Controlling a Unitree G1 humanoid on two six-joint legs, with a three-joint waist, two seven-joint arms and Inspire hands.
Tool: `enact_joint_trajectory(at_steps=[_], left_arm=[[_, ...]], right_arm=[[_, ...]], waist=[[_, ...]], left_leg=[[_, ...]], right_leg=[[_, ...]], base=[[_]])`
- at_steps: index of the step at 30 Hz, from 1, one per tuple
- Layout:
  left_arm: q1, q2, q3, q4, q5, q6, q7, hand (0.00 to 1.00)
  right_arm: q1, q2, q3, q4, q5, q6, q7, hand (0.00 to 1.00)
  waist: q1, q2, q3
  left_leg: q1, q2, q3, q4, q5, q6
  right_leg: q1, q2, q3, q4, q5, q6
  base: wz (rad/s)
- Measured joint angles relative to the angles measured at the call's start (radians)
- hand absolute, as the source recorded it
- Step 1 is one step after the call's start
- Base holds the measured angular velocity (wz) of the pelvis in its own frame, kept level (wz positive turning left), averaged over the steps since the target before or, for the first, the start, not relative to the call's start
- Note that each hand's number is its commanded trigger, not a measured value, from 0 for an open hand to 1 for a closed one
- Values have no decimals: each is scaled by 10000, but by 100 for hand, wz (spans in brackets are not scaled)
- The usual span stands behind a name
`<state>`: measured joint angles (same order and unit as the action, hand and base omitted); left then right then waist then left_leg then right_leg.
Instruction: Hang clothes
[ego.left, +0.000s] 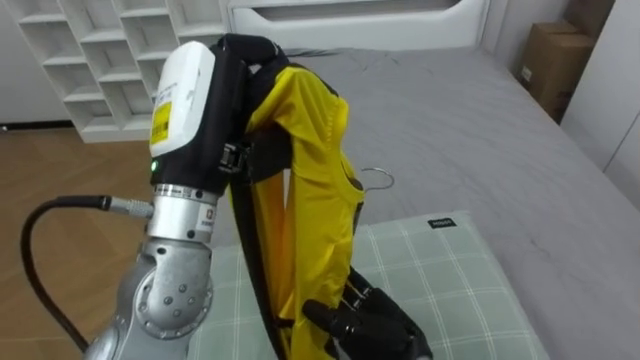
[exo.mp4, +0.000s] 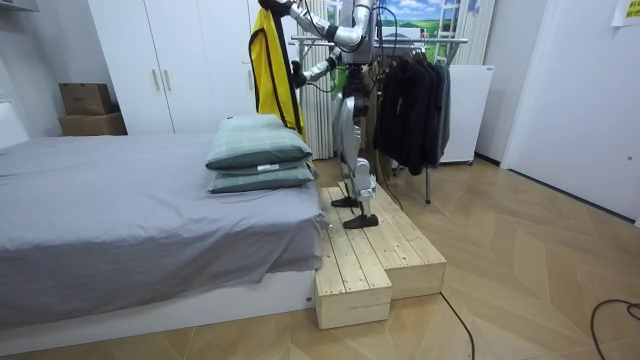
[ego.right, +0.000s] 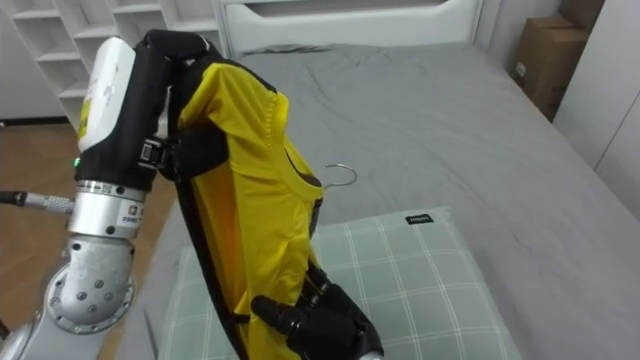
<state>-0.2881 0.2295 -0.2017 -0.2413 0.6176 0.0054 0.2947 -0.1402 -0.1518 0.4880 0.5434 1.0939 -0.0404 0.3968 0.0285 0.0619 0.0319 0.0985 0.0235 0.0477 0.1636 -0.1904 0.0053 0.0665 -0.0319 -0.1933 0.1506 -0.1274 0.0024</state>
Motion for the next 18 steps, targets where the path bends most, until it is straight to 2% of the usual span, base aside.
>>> enact_joint_trajectory(at_steps=[1,2,3,4,6,7,12,15,18], left_arm=[[1,-10,-4,6,145,6,-3,100],[0,-30,-4,11,145,12,-4,100],[0,-58,-4,12,129,24,-9,100],[0,-58,-7,12,32,24,-19,100],[0,-70,-40,11,34,22,-22,100],[0,-85,-57,11,38,20,-23,100],[0,-191,-180,7,51,26,-15,100],[0,-242,-359,5,36,32,-7,100],[1,-315,-390,5,35,45,-8,100]], right_arm=[[-16,-12,-12,1,-310,11,72,9],[-35,-21,-23,0,-530,27,104,10],[-118,-52,-41,6,-943,110,146,18],[-242,-159,-54,23,-1347,171,191,42],[-420,-257,-92,25,-1904,192,212,73],[-547,-330,-107,34,-2282,197,211,100],[-795,-470,-129,37,-2894,272,211,100],[-811,-426,-249,45,-2893,445,211,100],[-811,-412,-390,47,-2893,548,210,100]], waist=[[-6,0,-1],[-16,0,-1],[-39,-6,-4],[-50,-7,-5],[-55,-24,-15],[-52,-56,-33],[-40,-208,-126],[0,-283,-156],[8,-334,-153]], left_leg=[[4,2,1,6,0,0],[5,3,3,5,0,0],[2,4,10,5,0,0],[0,3,12,3,0,0],[-4,1,21,3,0,0],[-3,2,22,4,0,0],[136,10,29,1,1,0],[286,9,70,-30,1,0],[317,9,93,-43,1,0]], right_leg=[[2,0,-2,5,1,-1],[3,-1,-8,11,1,-1],[2,-1,-10,20,1,-1],[2,-2,-8,22,1,-1],[1,-7,-6,25,1,-2],[-2,-6,-7,26,1,-1],[98,2,10,34,4,-6],[212,-1,32,21,4,-6],[222,-1,50,29,21,-19]], base=[[0],[0],[0],[0],[0],[0],[0],[-2],[-2]])
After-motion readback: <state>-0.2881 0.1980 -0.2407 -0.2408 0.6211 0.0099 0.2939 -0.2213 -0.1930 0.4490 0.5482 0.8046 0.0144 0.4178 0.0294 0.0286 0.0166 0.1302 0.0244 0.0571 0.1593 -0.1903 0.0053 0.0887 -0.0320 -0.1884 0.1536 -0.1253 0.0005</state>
